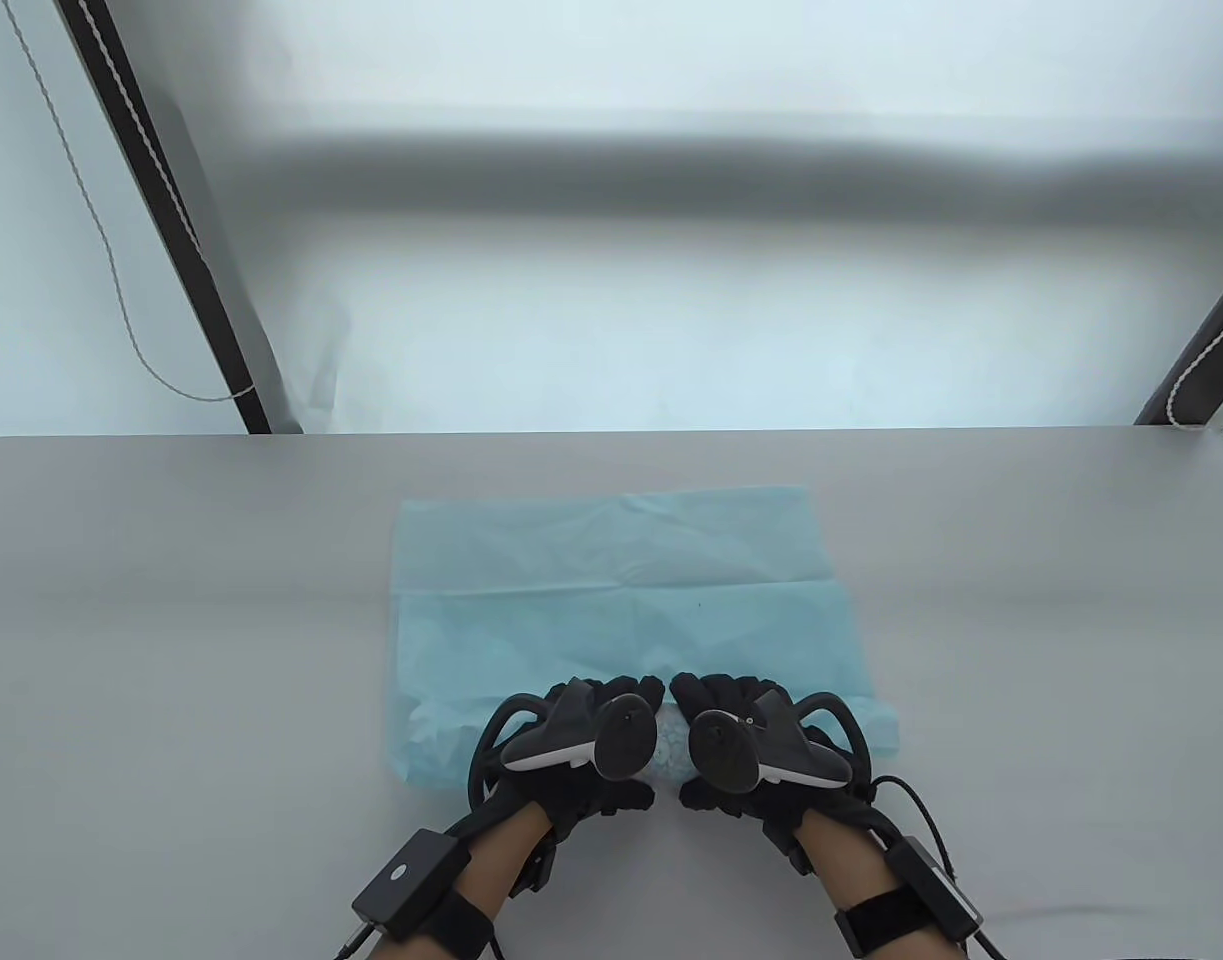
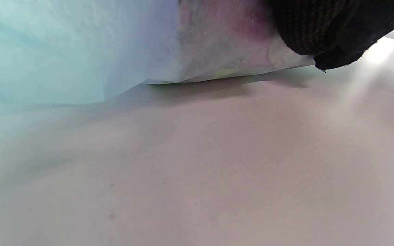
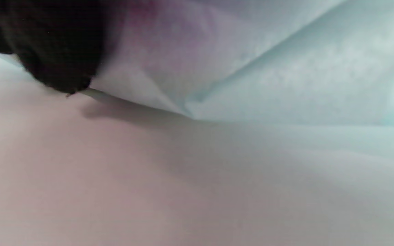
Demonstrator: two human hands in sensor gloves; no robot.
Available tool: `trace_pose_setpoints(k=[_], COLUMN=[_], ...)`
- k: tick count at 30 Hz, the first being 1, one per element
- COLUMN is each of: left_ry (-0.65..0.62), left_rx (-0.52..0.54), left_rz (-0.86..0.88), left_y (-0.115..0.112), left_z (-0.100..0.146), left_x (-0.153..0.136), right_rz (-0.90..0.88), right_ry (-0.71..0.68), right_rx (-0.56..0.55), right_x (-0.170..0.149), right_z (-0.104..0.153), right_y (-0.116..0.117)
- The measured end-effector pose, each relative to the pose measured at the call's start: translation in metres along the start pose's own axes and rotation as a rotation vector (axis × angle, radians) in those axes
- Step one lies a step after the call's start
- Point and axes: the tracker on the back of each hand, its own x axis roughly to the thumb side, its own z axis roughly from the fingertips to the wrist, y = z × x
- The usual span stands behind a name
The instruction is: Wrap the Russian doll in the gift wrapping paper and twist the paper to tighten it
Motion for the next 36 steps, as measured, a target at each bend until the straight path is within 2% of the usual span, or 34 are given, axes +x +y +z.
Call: trace_pose_setpoints(k=[4, 8, 10, 14, 18, 21, 25, 28, 34, 36], left_ry=[-0.001, 0.055, 0.084, 0.087, 0.044, 0.035, -0.014, -0.027, -0.009, -0.011], left_rx=[-0.030, 0.027, -0.030, -0.008, 0.048, 0.069, 0.011, 0.004, 0.046, -0.027], left_rz=[-0.007, -0.089, -0.125, -0.175, -0.146, -0.090, 0.024, 0.104, 0.069, 0.068], left_y=[-0.001, 0.001, -0.002, -0.002, 0.004, 0.005, 0.006, 0.005, 0.004, 0.000], left_z=[0.002, 0.006, 0.006, 0.003, 0.006, 0.006, 0.004, 0.004, 0.009, 0.009], left_x=[0.001, 0.006, 0.006, 0.008, 0.002, -0.005, -0.015, -0.018, -0.018, -0.020], right_rz=[-0.047, -0.123, -0.203, -0.231, -0.271, -0.192, -0.109, -0.102, -0.186, -0.224], right_ry=[-0.014, 0.001, 0.010, 0.006, 0.003, 0.005, -0.029, -0.037, -0.036, -0.024], right_rx=[-0.003, 0.001, 0.001, 0.010, 0.066, 0.040, 0.088, 0.110, 0.051, 0.056], right_x=[-0.006, -0.013, -0.019, -0.021, -0.024, -0.019, -0.012, -0.011, -0.020, -0.024], right_z=[0.001, 0.002, 0.002, 0.002, 0.002, 0.002, 0.002, 0.002, 0.004, 0.004], right_y=[-0.001, -0.001, 0.000, 0.001, 0.003, 0.003, 0.004, 0.005, 0.004, 0.002])
